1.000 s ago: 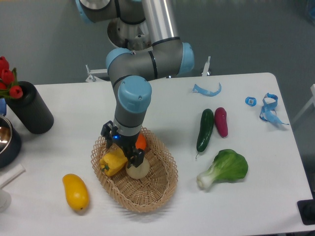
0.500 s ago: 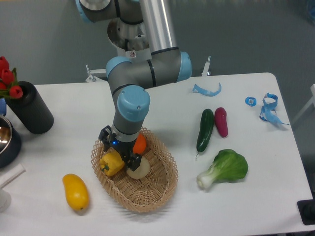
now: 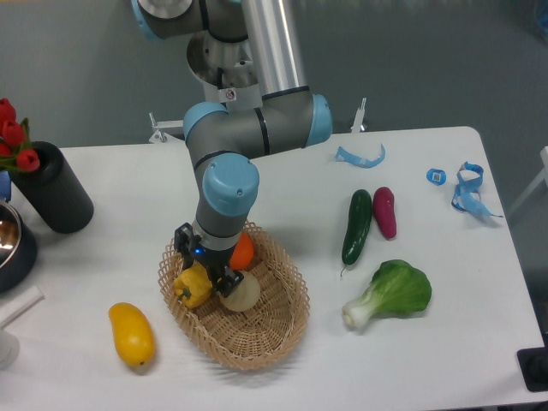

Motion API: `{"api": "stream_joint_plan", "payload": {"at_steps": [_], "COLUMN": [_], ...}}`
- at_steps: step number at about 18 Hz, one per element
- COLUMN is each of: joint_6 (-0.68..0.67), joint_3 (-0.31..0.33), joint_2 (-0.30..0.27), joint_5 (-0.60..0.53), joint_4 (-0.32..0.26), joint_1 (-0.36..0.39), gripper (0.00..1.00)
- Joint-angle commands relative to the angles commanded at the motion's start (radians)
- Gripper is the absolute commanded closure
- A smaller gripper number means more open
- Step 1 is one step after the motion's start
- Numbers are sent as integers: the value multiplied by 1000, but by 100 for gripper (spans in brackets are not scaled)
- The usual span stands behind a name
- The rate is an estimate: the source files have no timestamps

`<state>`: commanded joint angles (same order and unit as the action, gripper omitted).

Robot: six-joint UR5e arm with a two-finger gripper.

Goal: Pick up the yellow pepper from the basket
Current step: 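Lift the yellow pepper out of the basket and carry it beside the bok choy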

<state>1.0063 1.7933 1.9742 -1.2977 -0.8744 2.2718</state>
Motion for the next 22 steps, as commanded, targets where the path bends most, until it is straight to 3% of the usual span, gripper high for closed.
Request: {"api": "stream_joint_plan", "payload": {"at_steps": [5,10,13,17,22], "joint_6": [-2,0,32,136,212], "joint_3": [-41,-139,-205,-299,-322], "joint_2": [-47,-100,-112,-114,-110], "joint_5": [-2,-3,-5,-6,2], "joint_4": [-3,-14,-20,-101,-144], "joint_1": [21,87,164,271,353], "gripper": [71,71,71,71,71]}}
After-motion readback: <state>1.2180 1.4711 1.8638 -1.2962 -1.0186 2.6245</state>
